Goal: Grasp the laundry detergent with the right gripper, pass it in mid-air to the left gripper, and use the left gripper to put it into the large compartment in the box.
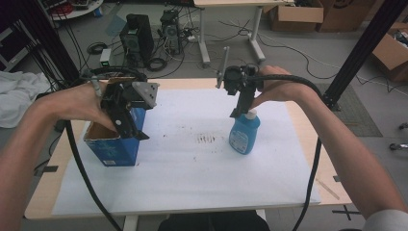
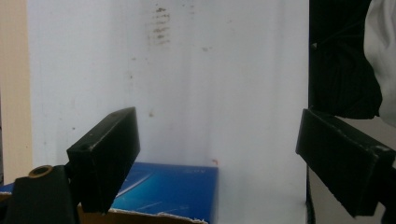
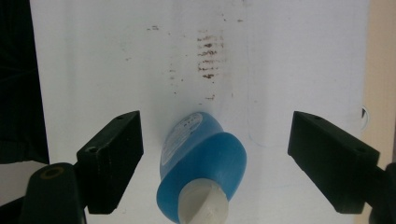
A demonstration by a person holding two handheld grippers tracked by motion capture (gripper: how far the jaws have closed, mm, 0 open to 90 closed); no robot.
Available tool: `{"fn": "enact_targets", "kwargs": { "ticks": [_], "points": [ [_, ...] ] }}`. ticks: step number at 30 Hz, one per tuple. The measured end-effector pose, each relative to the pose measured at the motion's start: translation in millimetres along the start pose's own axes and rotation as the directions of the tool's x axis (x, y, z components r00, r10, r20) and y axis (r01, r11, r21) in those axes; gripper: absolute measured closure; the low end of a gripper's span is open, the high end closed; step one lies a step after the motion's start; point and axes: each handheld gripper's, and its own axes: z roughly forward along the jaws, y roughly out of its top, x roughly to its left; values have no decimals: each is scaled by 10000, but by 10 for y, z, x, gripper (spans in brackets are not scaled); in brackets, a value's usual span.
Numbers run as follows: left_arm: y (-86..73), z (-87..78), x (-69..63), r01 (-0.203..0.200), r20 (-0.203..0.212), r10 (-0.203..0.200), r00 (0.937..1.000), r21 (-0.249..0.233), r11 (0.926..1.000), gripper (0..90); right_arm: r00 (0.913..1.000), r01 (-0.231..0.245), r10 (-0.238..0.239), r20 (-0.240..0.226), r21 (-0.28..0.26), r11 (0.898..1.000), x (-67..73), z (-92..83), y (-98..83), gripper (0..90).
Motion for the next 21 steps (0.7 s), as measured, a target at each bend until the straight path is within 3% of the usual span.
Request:
{"fn": "enact_targets", "kwargs": {
  "ticks": [4,6,12,17,20,21],
  "points": [
    [-8,15,0,-85,32,85,10000,76,9999,141,9996,-238,242,134,-258,9994,62,-93,-42,178],
    [-16,31,-17,60,30,-60,10000,-55,10000,142,9990,-371,380,236,-397,9985,90,-131,-75,179],
    [-45,48,-24,48,46,-48,10000,35,10000,142,9969,-781,786,89,-473,9958,129,-167,-180,182],
    [-52,62,-36,152,24,-152,9999,-109,9998,142,9887,-1489,1496,120,-485,9877,147,-169,-338,183],
    [-52,70,-41,131,65,-130,9999,-117,9998,142,9856,-1671,1682,157,-557,9844,156,-153,-407,184],
    [-55,79,-41,138,44,-138,9999,-91,9999,142,9803,-1960,1972,143,-616,9787,157,-129,-480,183]
  ]
}}
